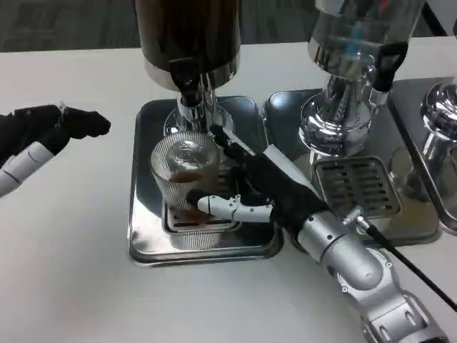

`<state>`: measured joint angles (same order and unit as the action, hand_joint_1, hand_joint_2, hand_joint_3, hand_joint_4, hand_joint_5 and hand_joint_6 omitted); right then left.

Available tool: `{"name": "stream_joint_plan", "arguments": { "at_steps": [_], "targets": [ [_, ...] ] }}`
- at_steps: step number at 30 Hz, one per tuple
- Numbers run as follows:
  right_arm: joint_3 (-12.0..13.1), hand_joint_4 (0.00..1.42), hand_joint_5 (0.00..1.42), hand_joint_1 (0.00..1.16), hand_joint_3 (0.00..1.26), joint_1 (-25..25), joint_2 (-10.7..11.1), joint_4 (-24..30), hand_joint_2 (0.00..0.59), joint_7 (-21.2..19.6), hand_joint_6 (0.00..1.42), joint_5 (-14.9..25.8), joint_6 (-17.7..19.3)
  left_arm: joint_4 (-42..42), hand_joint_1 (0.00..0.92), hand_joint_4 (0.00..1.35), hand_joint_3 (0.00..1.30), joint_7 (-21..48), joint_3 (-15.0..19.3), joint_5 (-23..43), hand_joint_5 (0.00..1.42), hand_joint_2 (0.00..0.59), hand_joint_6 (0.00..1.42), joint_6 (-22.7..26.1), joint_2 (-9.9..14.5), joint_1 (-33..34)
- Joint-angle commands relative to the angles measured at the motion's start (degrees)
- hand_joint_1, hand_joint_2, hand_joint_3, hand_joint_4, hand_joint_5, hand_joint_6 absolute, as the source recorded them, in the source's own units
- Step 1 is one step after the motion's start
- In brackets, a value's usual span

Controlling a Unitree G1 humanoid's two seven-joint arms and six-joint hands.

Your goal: Grasp the cup under the faucet to collect the drink, then remove the cup.

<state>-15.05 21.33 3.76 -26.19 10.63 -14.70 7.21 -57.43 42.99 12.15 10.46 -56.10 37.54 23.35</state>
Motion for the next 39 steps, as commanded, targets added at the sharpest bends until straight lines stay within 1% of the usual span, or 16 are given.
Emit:
{"name": "stream_joint_plan", "arguments": {
  "at_steps": [1, 10, 20, 25, 31, 36, 39],
  "targets": [
    [-0.4, 0.0, 0.0, 0.66, 0.0, 0.2, -0.6, 0.4, 0.194, -0.7, 0.1, -0.3, -1.1, 0.3, 0.0, 0.42, 0.5, 0.2, -0.5, -1.0, 0.37, 0.136, 0.35, 0.4, 0.9, -0.2],
    [-0.8, 0.0, 0.0, 0.65, 0.0, 1.0, -1.0, -0.3, 0.193, -0.1, 0.1, -0.2, -1.4, 0.4, 0.0, 0.43, 0.5, 0.0, -0.4, -1.0, 0.37, 0.14, 0.35, 0.4, 1.0, -0.5],
    [-1.6, 0.0, 0.0, 0.64, 0.0, 1.1, -1.6, -0.3, 0.201, -1.3, 0.11, -1.5, -2.5, 0.7, 0.0, 0.43, 0.5, 0.1, -0.4, -0.8, 0.38, 0.142, 0.35, 0.3, 1.1, -1.1],
    [-1.8, 0.0, 0.03, 0.65, 0.0, 0.8, -2.0, 0.2, 0.196, -2.7, 0.13, -2.4, -3.1, 0.6, 0.0, 0.43, 0.5, 0.1, -0.4, -0.9, 0.38, 0.142, 0.35, 0.3, 1.1, -1.1],
    [-3.0, 0.0, 0.05, 0.65, 0.0, 0.6, -2.5, 0.5, 0.195, -3.8, 0.14, -3.5, -3.8, 0.9, 0.0, 0.43, 0.5, 0.2, -0.4, -0.8, 0.38, 0.142, 0.35, 0.4, 1.1, -1.5],
    [-3.5, 0.0, 0.07, 0.65, 0.0, 0.7, -3.1, 0.4, 0.195, -4.8, 0.14, -4.1, -4.4, 0.9, 0.0, 0.43, 0.5, 0.2, -0.4, -0.8, 0.38, 0.142, 0.35, 0.4, 1.2, -1.6],
    [-3.6, 0.0, 0.14, 0.64, 0.0, 0.6, -3.4, 0.5, 0.203, -5.4, 0.17, -4.3, -4.7, 1.0, 0.0, 0.43, 0.5, 0.2, -0.3, -0.8, 0.38, 0.142, 0.35, 0.4, 1.2, -1.7]
  ]
}}
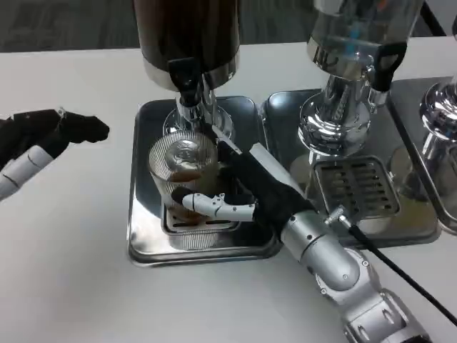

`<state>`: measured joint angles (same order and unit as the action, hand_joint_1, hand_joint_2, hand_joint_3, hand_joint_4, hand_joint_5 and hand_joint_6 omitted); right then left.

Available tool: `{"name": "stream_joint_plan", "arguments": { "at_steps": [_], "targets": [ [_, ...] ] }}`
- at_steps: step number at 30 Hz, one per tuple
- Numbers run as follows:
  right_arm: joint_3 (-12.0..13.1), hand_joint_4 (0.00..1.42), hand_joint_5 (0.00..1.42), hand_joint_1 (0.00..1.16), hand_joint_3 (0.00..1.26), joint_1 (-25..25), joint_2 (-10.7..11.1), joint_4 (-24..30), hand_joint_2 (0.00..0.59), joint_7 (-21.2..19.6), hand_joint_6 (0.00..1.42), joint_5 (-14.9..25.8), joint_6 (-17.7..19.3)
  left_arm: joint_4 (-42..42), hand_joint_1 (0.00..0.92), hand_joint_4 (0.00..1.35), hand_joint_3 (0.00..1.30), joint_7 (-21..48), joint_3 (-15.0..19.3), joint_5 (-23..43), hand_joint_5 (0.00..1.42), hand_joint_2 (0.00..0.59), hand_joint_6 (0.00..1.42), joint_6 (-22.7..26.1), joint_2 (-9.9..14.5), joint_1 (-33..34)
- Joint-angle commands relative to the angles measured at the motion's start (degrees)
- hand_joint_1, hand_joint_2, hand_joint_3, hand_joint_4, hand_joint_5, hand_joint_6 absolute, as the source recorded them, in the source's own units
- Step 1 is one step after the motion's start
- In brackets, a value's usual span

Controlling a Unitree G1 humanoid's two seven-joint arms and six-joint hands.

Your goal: Grasp the cup under the faucet to collect the drink, then remove the cup.

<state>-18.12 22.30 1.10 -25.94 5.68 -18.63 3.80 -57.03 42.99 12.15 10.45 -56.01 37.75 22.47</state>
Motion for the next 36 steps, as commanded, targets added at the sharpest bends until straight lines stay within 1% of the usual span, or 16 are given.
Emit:
{"name": "stream_joint_plan", "arguments": {
  "at_steps": [1, 3, 7, 12, 15, 20, 25, 33, 36],
  "targets": [
    [-0.5, 0.02, 0.15, 0.64, 0.0, -0.5, -0.9, 0.3, 0.204, -1.2, 0.18, -0.5, -1.2, 0.5, 0.0, 0.43, 0.5, 0.2, -0.3, -0.8, 0.38, 0.142, 0.35, 0.3, 1.0, -0.9],
    [-0.6, 0.04, 0.17, 0.64, 0.0, -0.8, -1.2, 0.5, 0.204, -2.0, 0.19, -0.7, -1.2, 0.6, 0.0, 0.43, 0.5, 0.1, -0.3, -0.8, 0.38, 0.142, 0.35, 0.3, 1.0, -1.0],
    [-0.9, 0.12, 0.22, 0.64, 0.05, -1.1, -1.6, 0.6, 0.204, -3.7, 0.22, -1.2, -1.2, 0.7, 0.0, 0.43, 0.5, 0.1, -0.3, -0.8, 0.38, 0.142, 0.35, 0.3, 1.1, -1.2],
    [-1.0, 0.26, 0.31, 0.66, 0.18, -1.8, -1.9, 1.0, 0.206, -5.4, 0.28, -1.8, -1.2, 1.0, 0.0, 0.43, 0.5, 0.1, -0.3, -0.7, 0.38, 0.142, 0.35, 0.4, 1.1, -1.3],
    [-1.0, 0.31, 0.34, 0.67, 0.23, -2.3, -2.1, 1.4, 0.208, -6.6, 0.3, -2.1, -1.1, 1.0, 0.0, 0.43, 0.5, 0.1, -0.3, -0.8, 0.38, 0.142, 0.35, 0.4, 1.0, -1.4],
    [-1.4, 0.36, 0.39, 0.67, 0.29, -3.3, -2.2, 2.0, 0.208, -8.9, 0.33, -3.2, -0.2, 1.1, 0.0, 0.43, 0.5, 0.0, -0.3, -0.8, 0.38, 0.141, 0.35, 0.4, 1.0, -1.3],
    [-1.8, 0.39, 0.41, 0.67, 0.31, -4.0, -2.4, 2.2, 0.208, -11.4, 0.37, -3.9, 0.7, 1.1, 0.0, 0.43, 0.5, -0.1, -0.4, -1.1, 0.38, 0.14, 0.35, 0.1, 1.1, -1.3],
    [-1.5, 0.47, 0.5, 0.67, 0.38, -5.2, -2.8, 2.3, 0.208, -15.1, 0.44, -4.8, 2.5, 1.3, 0.0, 0.43, 0.49, -0.2, -0.4, -1.2, 0.38, 0.14, 0.35, -0.2, 1.1, -1.6],
    [-1.4, 0.49, 0.5, 0.67, 0.39, -5.7, -3.0, 2.6, 0.204, -16.6, 0.45, -5.2, 3.2, 1.3, 0.0, 0.43, 0.49, -0.3, -0.4, -1.2, 0.38, 0.14, 0.35, -0.2, 1.1, -1.6]
  ]
}}
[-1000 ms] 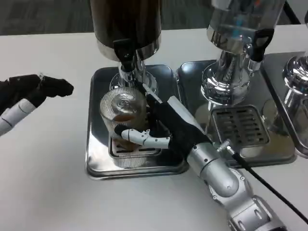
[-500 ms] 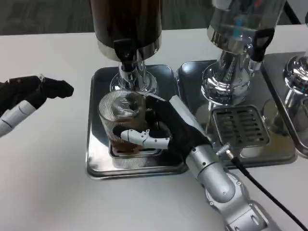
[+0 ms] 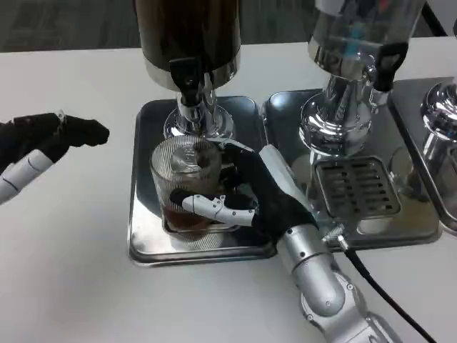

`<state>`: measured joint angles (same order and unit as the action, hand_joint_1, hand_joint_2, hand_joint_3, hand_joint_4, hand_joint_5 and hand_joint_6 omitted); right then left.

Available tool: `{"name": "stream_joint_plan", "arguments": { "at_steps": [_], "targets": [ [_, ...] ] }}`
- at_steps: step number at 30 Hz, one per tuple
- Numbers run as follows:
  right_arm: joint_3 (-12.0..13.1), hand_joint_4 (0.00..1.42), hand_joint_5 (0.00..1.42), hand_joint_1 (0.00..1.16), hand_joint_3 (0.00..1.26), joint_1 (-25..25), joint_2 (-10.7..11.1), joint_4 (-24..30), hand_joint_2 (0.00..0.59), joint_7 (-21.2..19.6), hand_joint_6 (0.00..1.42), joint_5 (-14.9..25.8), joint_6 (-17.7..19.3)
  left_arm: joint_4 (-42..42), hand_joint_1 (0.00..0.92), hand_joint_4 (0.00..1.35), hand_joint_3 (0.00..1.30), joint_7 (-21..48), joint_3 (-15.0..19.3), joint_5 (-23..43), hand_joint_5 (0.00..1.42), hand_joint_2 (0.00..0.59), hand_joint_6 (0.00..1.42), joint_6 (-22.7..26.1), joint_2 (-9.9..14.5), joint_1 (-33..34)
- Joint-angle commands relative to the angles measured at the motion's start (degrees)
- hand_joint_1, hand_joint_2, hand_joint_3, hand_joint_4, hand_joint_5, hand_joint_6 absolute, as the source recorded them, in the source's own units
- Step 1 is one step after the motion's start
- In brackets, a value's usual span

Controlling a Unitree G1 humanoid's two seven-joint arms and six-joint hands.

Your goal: Grasp the cup under the faucet to collect the drink, then remove the cup.

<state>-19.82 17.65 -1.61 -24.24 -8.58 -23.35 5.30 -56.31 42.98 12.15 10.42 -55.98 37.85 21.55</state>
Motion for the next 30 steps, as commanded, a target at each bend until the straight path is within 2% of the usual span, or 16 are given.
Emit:
{"name": "stream_joint_plan", "arguments": {
  "at_steps": [1, 21, 30],
  "targets": [
    [0.3, 0.49, 0.51, 0.68, 0.4, -1.3, -0.3, 1.2, 0.204, -2.9, 0.46, -0.7, 1.9, 0.6, 0.0, 0.43, 0.48, -0.3, -0.4, -1.2, 0.38, 0.14, 0.35, -0.3, 1.0, -0.7],
    [0.5, 0.59, 0.62, 0.69, 0.49, -3.0, -0.7, 2.2, 0.226, -8.8, 0.56, -2.3, 5.0, -0.1, 0.0, 0.43, 0.46, -0.1, -0.5, -1.7, 0.38, 0.14, 0.35, -0.1, 0.5, 0.3],
    [1.2, 0.63, 0.67, 0.71, 0.52, -3.6, -0.5, 3.3, 0.238, -10.1, 0.61, -2.2, 6.0, -0.5, 0.0, 0.43, 0.46, -0.1, -0.7, -2.0, 0.38, 0.139, 0.35, -0.1, 0.1, 0.6]
  ]
}}
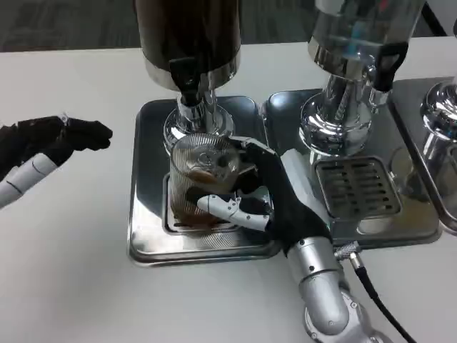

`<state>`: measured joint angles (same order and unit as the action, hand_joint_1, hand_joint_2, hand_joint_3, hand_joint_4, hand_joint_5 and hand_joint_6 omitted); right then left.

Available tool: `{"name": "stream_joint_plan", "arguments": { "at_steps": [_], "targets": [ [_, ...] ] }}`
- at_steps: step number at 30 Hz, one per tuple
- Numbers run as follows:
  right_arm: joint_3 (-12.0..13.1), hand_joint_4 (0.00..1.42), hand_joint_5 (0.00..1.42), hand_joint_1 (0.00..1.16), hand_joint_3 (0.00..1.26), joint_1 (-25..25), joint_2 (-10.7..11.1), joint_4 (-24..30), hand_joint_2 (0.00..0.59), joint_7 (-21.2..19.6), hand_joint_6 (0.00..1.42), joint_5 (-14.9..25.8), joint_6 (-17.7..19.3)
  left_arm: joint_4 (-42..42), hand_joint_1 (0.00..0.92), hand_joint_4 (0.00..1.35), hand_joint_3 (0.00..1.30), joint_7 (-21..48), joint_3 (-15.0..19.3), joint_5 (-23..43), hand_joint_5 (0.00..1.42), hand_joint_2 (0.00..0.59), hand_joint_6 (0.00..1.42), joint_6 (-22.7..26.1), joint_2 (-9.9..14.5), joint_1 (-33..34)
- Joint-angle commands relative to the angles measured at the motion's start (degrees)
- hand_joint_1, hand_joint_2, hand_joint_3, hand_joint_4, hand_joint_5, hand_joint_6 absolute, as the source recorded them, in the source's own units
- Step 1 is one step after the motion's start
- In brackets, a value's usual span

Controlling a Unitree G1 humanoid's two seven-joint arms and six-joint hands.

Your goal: Grasp the cup under the faucet to collect the drink, then remove the cup.

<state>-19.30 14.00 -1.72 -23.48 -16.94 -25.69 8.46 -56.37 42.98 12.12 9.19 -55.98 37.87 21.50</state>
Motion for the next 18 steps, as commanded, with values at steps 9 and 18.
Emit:
{"name": "stream_joint_plan", "arguments": {
  "at_steps": [9, 18],
  "targets": [
    [1.1, 0.66, 0.7, 0.71, 0.54, -0.7, -0.4, 3.4, 0.239, -2.7, 0.65, 0.0, 3.6, -1.1, 0.0, 0.41, 0.44, -0.1, -0.9, -1.2, 0.38, 0.136, 0.35, -0.3, -0.1, 1.0],
    [1.5, 0.69, 0.75, 0.73, 0.57, -1.5, 1.0, 6.7, 0.234, -1.4, 0.72, -1.4, 1.6, -1.1, 0.0, 0.41, 0.44, -0.4, -1.5, -1.1, 0.38, 0.136, 0.35, -0.5, -0.1, 1.0]
  ]
}}
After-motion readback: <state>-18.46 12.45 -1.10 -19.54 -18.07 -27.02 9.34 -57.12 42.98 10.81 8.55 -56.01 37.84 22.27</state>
